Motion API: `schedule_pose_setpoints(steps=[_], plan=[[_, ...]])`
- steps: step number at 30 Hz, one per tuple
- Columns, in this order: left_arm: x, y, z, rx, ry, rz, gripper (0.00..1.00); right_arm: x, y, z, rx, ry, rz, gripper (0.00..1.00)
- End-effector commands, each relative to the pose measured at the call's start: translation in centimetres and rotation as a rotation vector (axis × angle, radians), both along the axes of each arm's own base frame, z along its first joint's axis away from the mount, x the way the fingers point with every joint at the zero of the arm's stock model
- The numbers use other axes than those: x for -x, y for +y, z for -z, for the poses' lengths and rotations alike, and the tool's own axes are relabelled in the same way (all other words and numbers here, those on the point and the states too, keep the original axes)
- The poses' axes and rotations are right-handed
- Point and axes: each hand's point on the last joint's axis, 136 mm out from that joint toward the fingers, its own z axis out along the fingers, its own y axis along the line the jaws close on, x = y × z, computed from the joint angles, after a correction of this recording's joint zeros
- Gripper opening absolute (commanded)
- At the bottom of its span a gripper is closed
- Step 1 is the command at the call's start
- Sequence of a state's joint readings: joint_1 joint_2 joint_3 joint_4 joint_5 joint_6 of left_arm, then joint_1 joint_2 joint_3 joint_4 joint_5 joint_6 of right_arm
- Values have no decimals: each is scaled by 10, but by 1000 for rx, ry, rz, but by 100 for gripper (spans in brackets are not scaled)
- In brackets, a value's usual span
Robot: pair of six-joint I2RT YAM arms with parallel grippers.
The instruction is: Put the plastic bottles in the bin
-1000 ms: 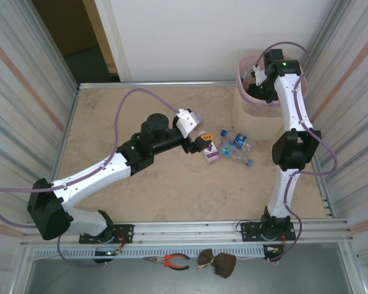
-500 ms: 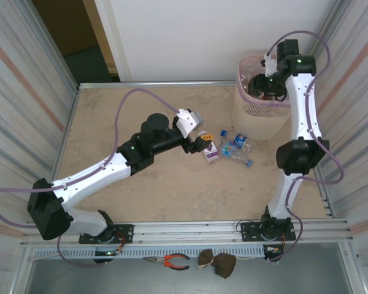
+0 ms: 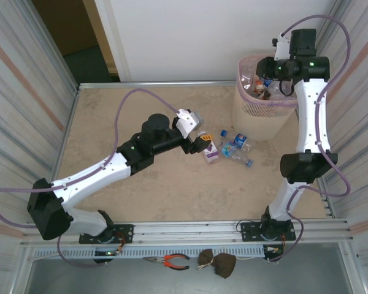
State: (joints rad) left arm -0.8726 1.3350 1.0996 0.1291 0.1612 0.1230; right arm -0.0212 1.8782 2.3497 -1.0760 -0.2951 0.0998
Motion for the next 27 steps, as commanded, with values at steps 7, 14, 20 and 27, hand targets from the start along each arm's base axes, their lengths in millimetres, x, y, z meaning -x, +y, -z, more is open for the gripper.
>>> schedule_pose_setpoints(steps=[7,14,20,27], plan=[[-16,-4,10,-3,161,-89,75,-62,21,28,-164,-23,-64,22],[-26,-10,34,-9,295,-149,74,-83,23,92,-160,106,-50,21],[-43,-7,68,-46,441,-272,73,-79,13,131,-101,220,-4,20],[-62,-6,113,-115,586,-407,75,-69,14,75,-125,97,-17,22]])
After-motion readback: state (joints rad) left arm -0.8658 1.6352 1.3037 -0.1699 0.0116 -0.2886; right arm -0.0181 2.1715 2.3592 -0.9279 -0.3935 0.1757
